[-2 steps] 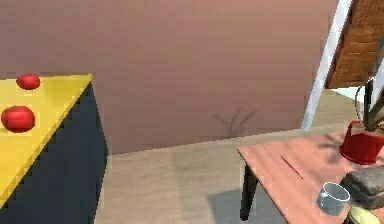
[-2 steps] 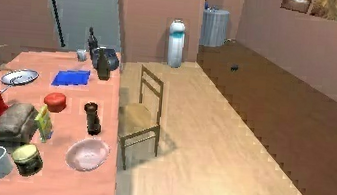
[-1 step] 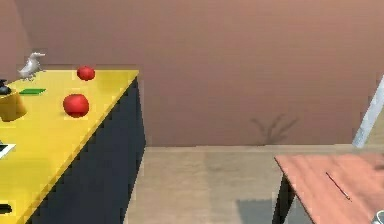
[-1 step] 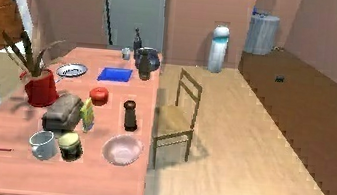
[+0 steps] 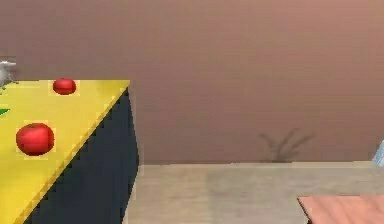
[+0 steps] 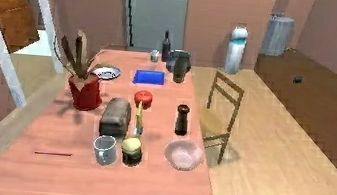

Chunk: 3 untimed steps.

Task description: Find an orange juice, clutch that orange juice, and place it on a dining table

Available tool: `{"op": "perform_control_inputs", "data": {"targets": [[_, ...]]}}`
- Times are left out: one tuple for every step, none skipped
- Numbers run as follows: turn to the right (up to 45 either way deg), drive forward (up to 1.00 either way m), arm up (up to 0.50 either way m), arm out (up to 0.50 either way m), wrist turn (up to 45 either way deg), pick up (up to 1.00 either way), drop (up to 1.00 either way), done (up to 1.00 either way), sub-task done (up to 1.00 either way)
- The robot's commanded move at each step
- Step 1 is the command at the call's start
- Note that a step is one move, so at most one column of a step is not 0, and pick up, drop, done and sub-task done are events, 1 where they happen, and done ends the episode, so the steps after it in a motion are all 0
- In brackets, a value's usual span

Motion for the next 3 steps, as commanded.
{"op": "perform_control_inputs", "data": {"targets": [[-45.0, 0.00, 0.00, 0.00, 0.0, 0.00, 0.00, 0.00, 0.00], [-45.0, 0.00, 0.00, 0.00, 0.0, 0.00, 0.00, 0.00, 0.00], [-45.0, 0.00, 0.00, 0.00, 0.0, 0.00, 0.00, 0.00, 0.00]]}}
